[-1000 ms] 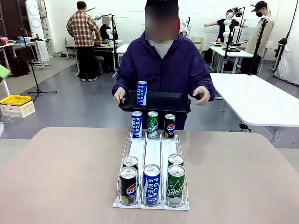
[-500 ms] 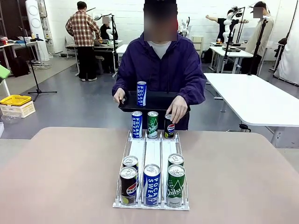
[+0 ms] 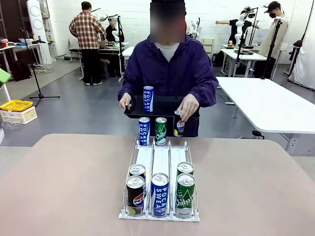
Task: Retrieve and hand over the desired beverage to the person.
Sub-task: Pick up another can of the same type that the person held from the Automatic Can Dispenser.
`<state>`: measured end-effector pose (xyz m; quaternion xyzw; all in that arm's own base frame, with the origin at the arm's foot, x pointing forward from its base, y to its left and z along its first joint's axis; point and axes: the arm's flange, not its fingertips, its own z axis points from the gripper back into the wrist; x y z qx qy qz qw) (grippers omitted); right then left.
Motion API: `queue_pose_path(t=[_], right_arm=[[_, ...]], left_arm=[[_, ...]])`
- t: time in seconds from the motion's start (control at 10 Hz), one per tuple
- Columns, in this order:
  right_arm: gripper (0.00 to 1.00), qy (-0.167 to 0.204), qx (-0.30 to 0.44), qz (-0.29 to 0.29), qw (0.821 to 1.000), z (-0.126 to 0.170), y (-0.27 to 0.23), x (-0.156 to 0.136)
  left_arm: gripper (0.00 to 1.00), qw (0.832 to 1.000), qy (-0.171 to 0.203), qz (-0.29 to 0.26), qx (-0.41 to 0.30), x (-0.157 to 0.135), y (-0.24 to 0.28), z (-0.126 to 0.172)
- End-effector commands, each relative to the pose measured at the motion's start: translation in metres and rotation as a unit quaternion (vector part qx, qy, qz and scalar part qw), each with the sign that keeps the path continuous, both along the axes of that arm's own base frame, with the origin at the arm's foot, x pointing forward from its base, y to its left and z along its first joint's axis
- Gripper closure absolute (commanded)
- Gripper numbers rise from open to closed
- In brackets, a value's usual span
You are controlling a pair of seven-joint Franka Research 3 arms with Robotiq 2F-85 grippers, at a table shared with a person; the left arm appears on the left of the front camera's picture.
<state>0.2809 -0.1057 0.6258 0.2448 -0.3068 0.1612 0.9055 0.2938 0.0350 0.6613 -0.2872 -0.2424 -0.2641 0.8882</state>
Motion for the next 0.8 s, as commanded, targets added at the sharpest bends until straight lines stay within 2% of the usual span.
queue_pose_path(t=[0.0,0.7], right_arm=[[0.0,-0.007,0.014,0.013,1.0,0.0008,0.0004,0.0021],[0.0,-0.007,0.014,0.013,1.0,0.0008,0.0004,0.0021]], left_arm=[[0.0,1.0,-0.005,-0.008,-0.003,0.0004,0.0005,0.0008],[0.0,1.0,-0.005,-0.008,-0.003,0.0004,0.0005,0.0008]])
